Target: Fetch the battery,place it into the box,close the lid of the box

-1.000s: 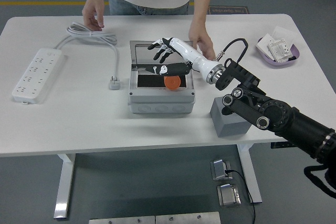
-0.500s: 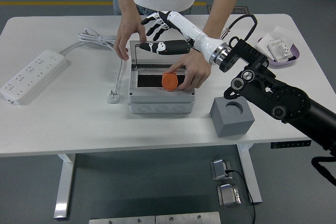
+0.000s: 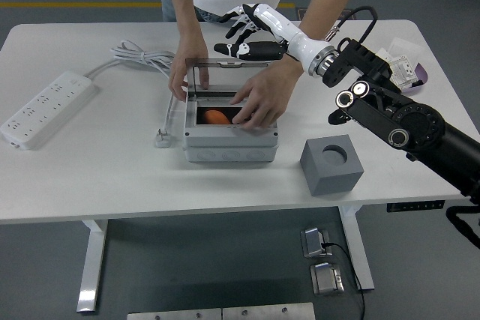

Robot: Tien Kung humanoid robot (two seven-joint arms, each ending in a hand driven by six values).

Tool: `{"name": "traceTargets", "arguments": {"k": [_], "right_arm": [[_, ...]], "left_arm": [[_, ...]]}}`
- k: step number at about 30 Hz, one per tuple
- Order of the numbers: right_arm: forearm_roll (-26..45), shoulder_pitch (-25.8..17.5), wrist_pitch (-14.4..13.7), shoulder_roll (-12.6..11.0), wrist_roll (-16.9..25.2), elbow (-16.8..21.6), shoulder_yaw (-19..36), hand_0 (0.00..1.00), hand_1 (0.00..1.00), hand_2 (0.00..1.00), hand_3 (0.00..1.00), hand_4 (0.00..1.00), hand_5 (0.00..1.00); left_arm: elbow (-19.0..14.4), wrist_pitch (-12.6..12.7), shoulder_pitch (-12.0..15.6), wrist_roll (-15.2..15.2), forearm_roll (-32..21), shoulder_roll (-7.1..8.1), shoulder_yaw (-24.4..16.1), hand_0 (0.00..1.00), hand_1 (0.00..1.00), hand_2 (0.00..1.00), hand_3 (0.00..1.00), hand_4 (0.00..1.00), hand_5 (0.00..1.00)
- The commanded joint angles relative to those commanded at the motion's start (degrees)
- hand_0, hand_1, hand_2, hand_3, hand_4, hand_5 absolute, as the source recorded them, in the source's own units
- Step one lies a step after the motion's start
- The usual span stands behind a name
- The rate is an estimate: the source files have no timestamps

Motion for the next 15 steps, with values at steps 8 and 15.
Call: {"name": "traceTargets", "arguments": {"k": [8,15], "right_arm": [[1.84,1.95,1.03,0.75,-0.42,-4.34,-1.88,0.712,0.66,0.715,0.761,0.981,0.629],[3.86,2.85,1.5,1.46,-0.38,-8.36,-3.82,0.784,0.724,0.772,0.799,0.979,0.644]], "left_arm": [[0.01,-0.03,-0.23,0.05,0.28,0.09,-0.19,0.626,0.678,0.609,0.606,0.626,0.124],[0.0,-0.09,-0.55,0.15,0.76,0.02,-0.43,0.626,0.678,0.608,0.606,0.626,0.125]]}}
